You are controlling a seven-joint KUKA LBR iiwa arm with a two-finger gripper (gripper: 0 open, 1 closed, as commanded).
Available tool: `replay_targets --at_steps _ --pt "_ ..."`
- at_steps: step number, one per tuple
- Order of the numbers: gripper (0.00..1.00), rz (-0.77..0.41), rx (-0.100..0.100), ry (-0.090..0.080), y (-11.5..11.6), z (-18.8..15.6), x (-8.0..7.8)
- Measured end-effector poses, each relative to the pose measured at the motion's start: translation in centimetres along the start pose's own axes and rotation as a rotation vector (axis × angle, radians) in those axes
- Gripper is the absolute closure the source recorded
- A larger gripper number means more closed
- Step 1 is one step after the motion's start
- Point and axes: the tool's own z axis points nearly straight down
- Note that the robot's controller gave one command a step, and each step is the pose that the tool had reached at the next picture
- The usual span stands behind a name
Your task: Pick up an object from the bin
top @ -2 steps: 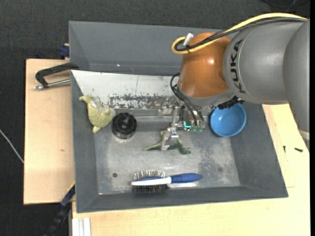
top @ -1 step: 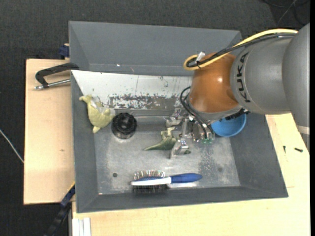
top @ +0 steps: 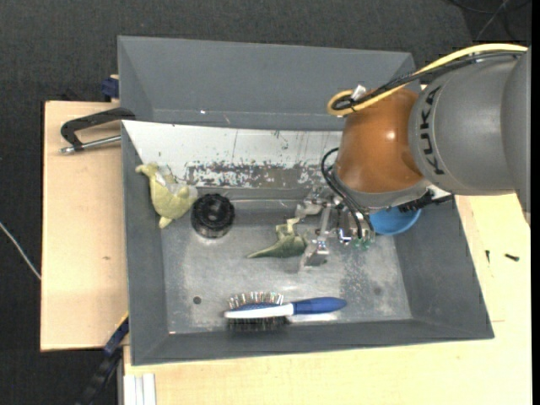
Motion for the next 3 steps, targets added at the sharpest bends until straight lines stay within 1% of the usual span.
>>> replay_targets --at_steps 1,2,3 --pt "0.00 0.155 0.000 0.003 1.1 0.1 1.4" --pt "0.00 0.288 -0.002 -0.011 1.4 2.7 1.2" --pt "0.00 0.388 -0.006 -0.004 -2.2 2.8 0.8"
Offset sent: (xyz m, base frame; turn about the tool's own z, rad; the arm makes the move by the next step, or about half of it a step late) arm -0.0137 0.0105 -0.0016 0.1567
